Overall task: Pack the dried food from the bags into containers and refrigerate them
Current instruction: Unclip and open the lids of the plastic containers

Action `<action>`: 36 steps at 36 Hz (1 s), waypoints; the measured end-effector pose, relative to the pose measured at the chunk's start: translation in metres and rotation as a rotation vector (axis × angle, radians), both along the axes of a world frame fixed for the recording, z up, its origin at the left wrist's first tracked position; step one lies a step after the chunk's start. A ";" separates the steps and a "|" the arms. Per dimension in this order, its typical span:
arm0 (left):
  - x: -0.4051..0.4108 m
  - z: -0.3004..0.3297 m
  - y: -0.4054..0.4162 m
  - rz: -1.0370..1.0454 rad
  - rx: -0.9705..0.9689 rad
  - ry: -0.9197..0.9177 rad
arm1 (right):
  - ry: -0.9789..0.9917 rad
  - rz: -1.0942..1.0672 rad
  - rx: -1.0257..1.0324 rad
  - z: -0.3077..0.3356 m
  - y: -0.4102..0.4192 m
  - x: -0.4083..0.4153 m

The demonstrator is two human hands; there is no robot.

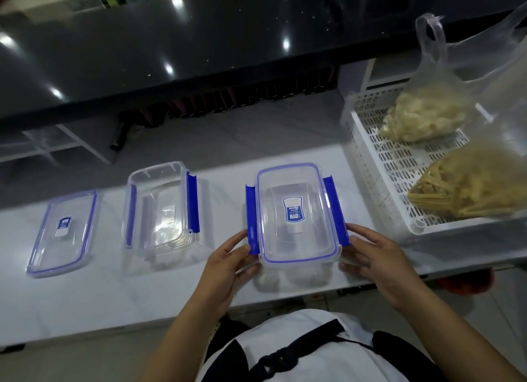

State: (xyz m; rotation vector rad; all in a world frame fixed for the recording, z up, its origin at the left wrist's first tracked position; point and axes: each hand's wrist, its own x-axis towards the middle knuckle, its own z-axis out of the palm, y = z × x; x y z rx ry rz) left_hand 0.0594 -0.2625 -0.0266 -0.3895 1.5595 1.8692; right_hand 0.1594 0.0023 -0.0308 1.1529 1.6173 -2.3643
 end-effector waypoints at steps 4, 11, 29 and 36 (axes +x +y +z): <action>0.003 0.002 -0.001 -0.035 -0.188 0.228 | 0.079 0.052 0.276 0.008 -0.003 0.003; 0.010 0.002 0.003 -0.554 -0.539 0.783 | 0.169 0.699 0.867 0.019 -0.014 0.000; -0.059 0.008 0.046 -0.547 -0.735 0.791 | 0.027 0.810 1.110 0.031 0.011 -0.094; -0.060 0.002 0.048 -0.560 -0.710 0.798 | 0.058 0.747 1.066 0.025 0.009 -0.093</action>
